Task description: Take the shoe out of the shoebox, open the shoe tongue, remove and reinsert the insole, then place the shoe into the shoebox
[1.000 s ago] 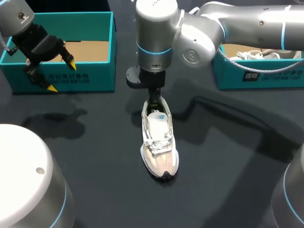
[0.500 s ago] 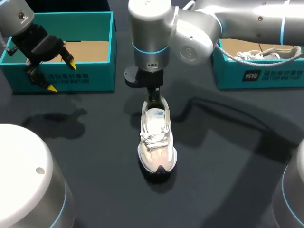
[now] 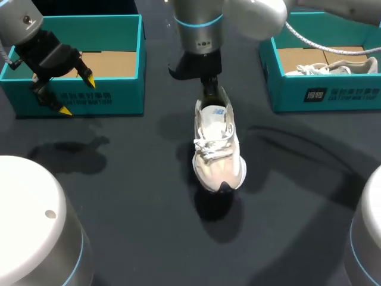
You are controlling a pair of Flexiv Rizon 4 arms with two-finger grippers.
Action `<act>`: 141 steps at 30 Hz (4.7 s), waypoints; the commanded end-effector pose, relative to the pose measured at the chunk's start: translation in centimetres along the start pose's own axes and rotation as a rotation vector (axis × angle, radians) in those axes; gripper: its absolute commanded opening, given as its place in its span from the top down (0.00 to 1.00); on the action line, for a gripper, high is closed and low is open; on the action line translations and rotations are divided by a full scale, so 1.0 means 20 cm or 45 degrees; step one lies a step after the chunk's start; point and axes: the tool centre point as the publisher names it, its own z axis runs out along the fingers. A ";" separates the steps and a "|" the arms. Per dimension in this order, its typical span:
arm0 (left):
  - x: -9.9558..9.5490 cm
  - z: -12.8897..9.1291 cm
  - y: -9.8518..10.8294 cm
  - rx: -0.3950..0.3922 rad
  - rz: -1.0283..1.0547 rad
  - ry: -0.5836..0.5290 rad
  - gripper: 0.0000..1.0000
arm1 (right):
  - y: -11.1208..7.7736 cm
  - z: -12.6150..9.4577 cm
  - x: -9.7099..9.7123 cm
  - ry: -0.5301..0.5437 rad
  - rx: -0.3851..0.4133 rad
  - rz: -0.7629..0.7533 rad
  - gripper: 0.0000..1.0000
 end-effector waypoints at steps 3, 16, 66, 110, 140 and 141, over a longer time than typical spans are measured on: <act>0.00 0.00 0.00 -0.003 0.000 0.000 0.00 | -0.07 -0.14 -0.02 0.026 -0.022 -0.006 1.00; 0.00 0.00 0.00 -0.003 0.000 0.000 0.00 | -0.14 -0.25 -0.09 0.001 0.021 -0.009 1.00; 0.00 0.00 0.00 -0.003 0.000 0.000 0.00 | -1.48 -0.34 -1.21 -0.183 0.149 0.022 1.00; 0.00 0.00 0.00 -0.003 0.000 0.000 0.00 | -2.17 -0.26 -1.68 -0.387 0.201 -0.090 1.00; 0.00 0.00 0.00 -0.003 0.000 0.000 0.00 | -2.43 -0.18 -1.53 -0.109 0.359 1.020 1.00; 0.00 0.00 0.00 -0.003 0.000 0.000 0.00 | -2.43 -0.18 -1.53 -0.109 0.359 1.020 1.00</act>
